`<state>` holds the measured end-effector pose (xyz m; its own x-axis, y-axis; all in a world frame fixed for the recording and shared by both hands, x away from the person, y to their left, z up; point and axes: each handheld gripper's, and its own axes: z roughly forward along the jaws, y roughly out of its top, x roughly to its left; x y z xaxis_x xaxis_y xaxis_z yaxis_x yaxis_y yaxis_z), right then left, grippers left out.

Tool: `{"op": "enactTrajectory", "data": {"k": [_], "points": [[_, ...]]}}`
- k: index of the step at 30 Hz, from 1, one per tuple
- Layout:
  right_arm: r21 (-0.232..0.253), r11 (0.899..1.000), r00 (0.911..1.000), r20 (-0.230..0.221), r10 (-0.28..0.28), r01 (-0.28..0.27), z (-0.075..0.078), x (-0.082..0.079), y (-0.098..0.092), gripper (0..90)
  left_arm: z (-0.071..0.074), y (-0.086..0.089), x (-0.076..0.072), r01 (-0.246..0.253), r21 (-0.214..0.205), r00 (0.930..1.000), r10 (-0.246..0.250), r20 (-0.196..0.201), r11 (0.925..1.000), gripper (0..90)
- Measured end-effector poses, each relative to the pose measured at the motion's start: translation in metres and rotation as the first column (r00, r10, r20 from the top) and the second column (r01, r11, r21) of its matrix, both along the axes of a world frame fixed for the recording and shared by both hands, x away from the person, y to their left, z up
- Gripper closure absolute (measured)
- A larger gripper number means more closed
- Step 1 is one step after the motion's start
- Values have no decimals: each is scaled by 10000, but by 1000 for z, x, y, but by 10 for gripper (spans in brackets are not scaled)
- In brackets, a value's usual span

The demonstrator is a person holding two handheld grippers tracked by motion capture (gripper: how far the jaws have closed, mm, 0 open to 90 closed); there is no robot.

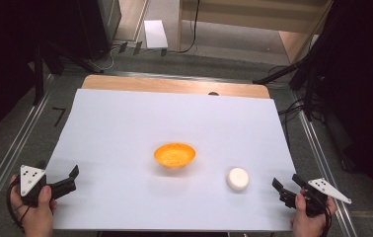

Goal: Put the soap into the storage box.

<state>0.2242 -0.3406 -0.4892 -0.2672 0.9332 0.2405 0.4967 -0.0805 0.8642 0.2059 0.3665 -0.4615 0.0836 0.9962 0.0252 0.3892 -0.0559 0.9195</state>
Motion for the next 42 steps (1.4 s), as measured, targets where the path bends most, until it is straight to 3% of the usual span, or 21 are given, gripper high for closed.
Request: {"op": "enactTrajectory", "data": {"k": [3, 8, 10, 12, 14, 15, 17, 18, 22, 23, 24, 25, 26, 27, 28, 30, 33, 36, 39, 40, 42], "points": [[39, 9995, 9992, -256, 299, -298, 1, 1, 0, 141, 0, 0, 0, 5, -35, 10000, -5, -32, 10000, 0], [-526, 9952, 9942, -739, 786, -826, 5, 4, 3, 140, 0, 1, 1, 18, -62, 10000, -19, -66, 10000, 0], [-971, 9872, 9878, -1031, 1168, -1268, 12, 5, 6, 136, 0, 1, 1, 50, -82, 9999, -51, -112, 10000, 0], [-1033, 9850, 9853, -1151, 1263, -1383, 15, 5, 8, 130, 0, 1, 1, 86, -75, 9999, -87, -138, 9999, 0], [-1495, 9736, 9762, -1576, 1487, -1724, 24, 8, 12, 84, 0, 1, 1, 141, -48, 9998, -142, -164, 9999, 0], [-1495, 9736, 9762, -1576, 1487, -1724, 24, 8, 12, 84, 0, 1, 1, 141, -48, 9998, -142, -164, 9999, 0], [-1791, 9610, 9619, -2131, 1711, -2106, 33, 13, 16, 25, 0, 0, 2, 162, 18, 9997, -162, -184, 9999, 0], [-1791, 9610, 9619, -2131, 1711, -2106, 33, 13, 16, 25, 0, 0, 2, 198, 41, 9996, -198, -204, 9998, 0], [-2230, 9328, 9327, -2905, 2138, -2833, 42, 20, 28, 0, 0, 0, 2, 181, 50, 9995, -180, -242, 9998, 0], [-2230, 9328, 9327, -2905, 2138, -2833, 42, 20, 28, 0, 0, 0, 2, 181, 50, 9995, -180, -242, 9998, 0], [-2376, 9190, 9171, -3258, 2299, -3148, 43, 23, 34, 0, 0, 0, 2, 207, 60, 9995, -205, -258, 9998, 0], [-2388, 9135, 9085, -3435, 2378, -3294, 43, 24, 36, 0, 0, 0, 3, 218, 67, 9994, -216, -271, 9997, 0], [-2388, 9135, 9085, -3435, 2378, -3294, 43, 24, 36, 0, 0, -1, 3, 221, 71, 9994, -219, -279, 9997, 0], [-2414, 9018, 8933, -3693, 2562, -3584, 42, 27, 43, 0, 0, -1, 3, 226, 106, 9993, -223, -304, 9997, 0], [-2414, 9018, 8933, -3693, 2562, -3584, 42, 27, 43, 0, 0, -1, 3, 226, 106, 9993, -223, -304, 9997, 0], [-2493, 8879, 8784, -3927, 2724, -3867, 41, 30, 49, 0, 0, -1, 3, 258, 133, 9992, -253, -313, 9996, 0], [-2554, 8747, 8665, -4070, 2891, -4118, 40, 33, 57, 0, 0, -1, 3, 257, 127, 9992, -253, -302, 9996, 0], [-2495, 8685, 8577, -4146, 3040, -4284, 42, 37, 66, 0, 0, -1, 3, 255, 141, 9993, -251, -284, 9996, 0], [-2482, 8653, 8545, -4163, 3106, -4355, 43, 39, 71, 0, 0, -2, 3, 259, 176, 9992, -254, -298, 9995, 0], [-2412, 8587, 8460, -4209, 3273, -4522, 43, 41, 77, 0, 0, -2, 3, 264, 182, 9992, -259, -296, 9995, 0], [-2349, 8537, 8394, -4239, 3402, -4647, 44, 42, 83, 0, 0, -1, 3, 277, 171, 9991, -271, -312, 9995, 0]]}}
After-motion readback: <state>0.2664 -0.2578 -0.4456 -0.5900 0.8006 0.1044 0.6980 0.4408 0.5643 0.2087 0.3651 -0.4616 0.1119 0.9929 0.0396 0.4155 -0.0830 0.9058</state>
